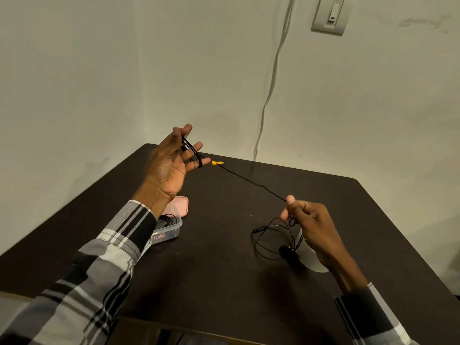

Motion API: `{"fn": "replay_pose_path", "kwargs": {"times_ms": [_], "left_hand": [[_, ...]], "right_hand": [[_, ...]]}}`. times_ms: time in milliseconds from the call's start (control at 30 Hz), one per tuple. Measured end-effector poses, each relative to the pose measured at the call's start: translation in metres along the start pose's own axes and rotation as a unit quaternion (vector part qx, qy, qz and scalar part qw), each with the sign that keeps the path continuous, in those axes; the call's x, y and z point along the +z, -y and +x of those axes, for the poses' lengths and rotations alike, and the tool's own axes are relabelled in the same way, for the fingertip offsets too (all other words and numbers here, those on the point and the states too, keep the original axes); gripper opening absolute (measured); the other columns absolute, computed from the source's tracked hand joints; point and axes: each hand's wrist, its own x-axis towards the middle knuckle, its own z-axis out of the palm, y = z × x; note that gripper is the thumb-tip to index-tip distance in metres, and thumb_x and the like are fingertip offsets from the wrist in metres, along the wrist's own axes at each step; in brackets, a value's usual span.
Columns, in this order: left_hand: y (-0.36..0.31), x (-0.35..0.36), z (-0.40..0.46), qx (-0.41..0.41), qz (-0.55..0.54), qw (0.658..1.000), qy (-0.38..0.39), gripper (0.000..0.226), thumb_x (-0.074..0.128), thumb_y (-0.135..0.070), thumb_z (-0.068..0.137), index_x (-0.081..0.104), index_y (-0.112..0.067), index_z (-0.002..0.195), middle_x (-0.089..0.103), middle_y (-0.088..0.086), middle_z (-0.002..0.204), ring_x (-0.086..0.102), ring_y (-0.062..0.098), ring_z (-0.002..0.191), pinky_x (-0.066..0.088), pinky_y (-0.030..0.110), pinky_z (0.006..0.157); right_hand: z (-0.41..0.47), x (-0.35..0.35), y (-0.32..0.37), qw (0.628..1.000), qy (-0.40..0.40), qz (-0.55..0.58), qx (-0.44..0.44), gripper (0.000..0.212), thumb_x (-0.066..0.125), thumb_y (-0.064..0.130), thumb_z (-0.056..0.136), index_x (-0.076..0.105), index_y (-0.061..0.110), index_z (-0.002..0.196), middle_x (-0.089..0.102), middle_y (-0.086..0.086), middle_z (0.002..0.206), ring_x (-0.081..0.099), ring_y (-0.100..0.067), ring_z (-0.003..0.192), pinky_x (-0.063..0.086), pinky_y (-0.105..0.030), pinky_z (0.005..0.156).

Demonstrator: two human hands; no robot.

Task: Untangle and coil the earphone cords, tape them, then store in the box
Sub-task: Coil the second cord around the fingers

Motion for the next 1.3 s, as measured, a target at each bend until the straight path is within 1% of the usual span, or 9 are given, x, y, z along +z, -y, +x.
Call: {"fn": "replay_pose_path", "kwargs": {"times_ms": [300,600,667,767,867,1000,1100,1200,1300], "left_hand": [[0.004,-0.003,0.000,-0.007,0.000,1.000,-0.017,0.053,0.096,-0.050,0.037,0.076,-0.024,0.079,0.057,0.005,0.140,0.056,0.039,0.120,0.058,0.051,0.066],[-0.006,0.003,-0.001,0.006,0.007,1.000,-0.004,0.054,0.094,-0.050,0.040,0.074,-0.023,0.082,0.057,0.004,0.140,0.059,0.038,0.116,0.058,0.051,0.067],[-0.011,0.011,-0.004,0.006,0.015,1.000,0.018,0.051,0.093,-0.049,0.045,0.075,-0.023,0.085,0.058,0.003,0.140,0.058,0.039,0.118,0.058,0.054,0.070],[-0.017,0.032,-0.010,-0.002,0.035,0.997,0.069,0.047,0.089,-0.045,0.054,0.073,-0.020,0.091,0.058,0.000,0.140,0.058,0.039,0.121,0.056,0.057,0.075],[-0.017,0.063,-0.020,-0.017,0.084,0.989,0.118,0.023,0.076,-0.039,0.065,0.076,-0.022,0.082,0.059,-0.001,0.140,0.057,0.038,0.123,0.056,0.060,0.077],[-0.014,0.091,-0.028,-0.050,0.119,0.979,0.159,0.024,0.071,-0.036,0.068,0.076,-0.017,0.083,0.060,-0.001,0.138,0.058,0.038,0.123,0.055,0.061,0.081],[-0.016,0.097,-0.030,-0.058,0.141,0.973,0.173,0.024,0.071,-0.035,0.067,0.076,-0.016,0.082,0.062,-0.001,0.136,0.062,0.036,0.118,0.057,0.055,0.077],[-0.022,0.093,-0.029,-0.055,0.137,0.976,0.161,0.026,0.069,-0.034,0.071,0.075,-0.014,0.086,0.062,0.000,0.135,0.062,0.037,0.117,0.058,0.056,0.076],[-0.026,0.086,-0.027,-0.051,0.140,0.977,0.155,0.020,0.064,-0.034,0.075,0.075,-0.018,0.083,0.061,0.000,0.136,0.062,0.036,0.118,0.056,0.059,0.081]], "right_hand": [[0.000,-0.011,0.015,0.994,0.097,-0.039,0.017,0.002,0.074,0.011,0.084,0.075,0.009,0.085,0.074,-0.011,0.071,0.066,-0.007,0.058,0.049,-0.013,0.058],[0.013,-0.012,0.018,0.969,0.045,-0.238,-0.055,0.012,0.068,0.019,0.091,0.072,0.023,0.080,0.068,0.013,0.088,0.062,0.004,0.083,0.040,-0.013,0.069],[0.019,-0.014,0.018,0.957,0.044,-0.285,-0.039,0.004,0.070,0.021,0.090,0.074,0.021,0.088,0.070,0.012,0.097,0.062,0.000,0.088,0.041,-0.015,0.072],[0.026,-0.009,0.023,0.940,0.041,-0.339,-0.028,0.022,0.069,0.020,0.092,0.072,0.019,0.114,0.071,0.008,0.111,0.063,-0.006,0.101,0.043,-0.019,0.083],[0.034,0.011,0.039,0.959,-0.002,-0.273,-0.081,0.032,0.069,0.024,0.092,0.067,0.022,0.124,0.071,0.008,0.117,0.063,-0.001,0.104,0.045,-0.013,0.084],[0.040,0.054,0.059,0.989,0.019,-0.082,-0.123,0.037,0.067,0.017,0.092,0.063,0.019,0.128,0.069,0.007,0.121,0.062,-0.001,0.111,0.054,-0.027,0.092],[0.039,0.080,0.070,0.987,0.030,0.037,-0.157,0.023,0.061,-0.005,0.090,0.064,0.003,0.111,0.069,-0.010,0.095,0.064,-0.009,0.084,0.054,-0.024,0.074],[0.039,0.092,0.067,0.983,0.013,0.113,-0.141,0.025,0.055,-0.010,0.090,0.066,0.002,0.109,0.069,-0.008,0.084,0.059,-0.011,0.072,0.049,-0.025,0.065],[0.036,0.100,0.057,0.981,0.036,0.169,-0.089,0.020,0.063,0.002,0.094,0.069,0.005,0.112,0.075,-0.007,0.099,0.069,-0.009,0.089,0.054,-0.022,0.079]]}}
